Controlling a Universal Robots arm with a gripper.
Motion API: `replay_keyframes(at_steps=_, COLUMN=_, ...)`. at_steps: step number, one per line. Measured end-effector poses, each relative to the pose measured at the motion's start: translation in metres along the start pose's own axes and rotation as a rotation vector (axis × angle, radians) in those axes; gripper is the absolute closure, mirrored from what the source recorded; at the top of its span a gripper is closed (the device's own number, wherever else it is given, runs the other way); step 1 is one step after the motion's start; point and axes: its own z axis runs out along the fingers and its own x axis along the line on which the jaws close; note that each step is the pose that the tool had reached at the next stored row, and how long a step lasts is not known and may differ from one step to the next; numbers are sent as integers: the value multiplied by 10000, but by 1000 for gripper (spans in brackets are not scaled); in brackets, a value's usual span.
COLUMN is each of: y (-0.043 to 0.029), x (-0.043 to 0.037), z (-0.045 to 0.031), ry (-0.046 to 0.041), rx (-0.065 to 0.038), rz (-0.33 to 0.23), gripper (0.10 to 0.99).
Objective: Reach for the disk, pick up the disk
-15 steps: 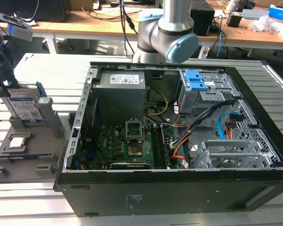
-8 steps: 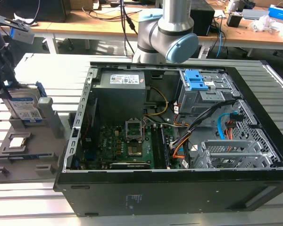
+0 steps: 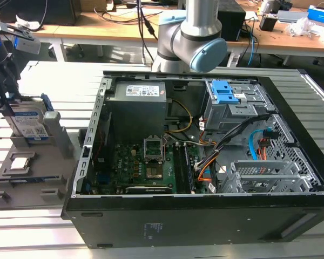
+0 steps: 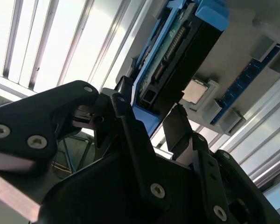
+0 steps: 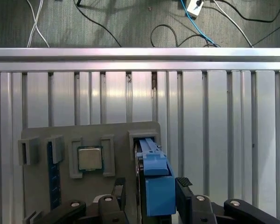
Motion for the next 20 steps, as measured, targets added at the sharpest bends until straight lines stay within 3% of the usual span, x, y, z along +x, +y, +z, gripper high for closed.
replay_keyframes(at_steps=14, y=-3, x=3, z=146, ry=0, rx=0, rz=0, gripper=545)
replay_keyframes(at_steps=20, y=-4, x=3, z=173, ry=0, rx=-1, rz=0, gripper=545)
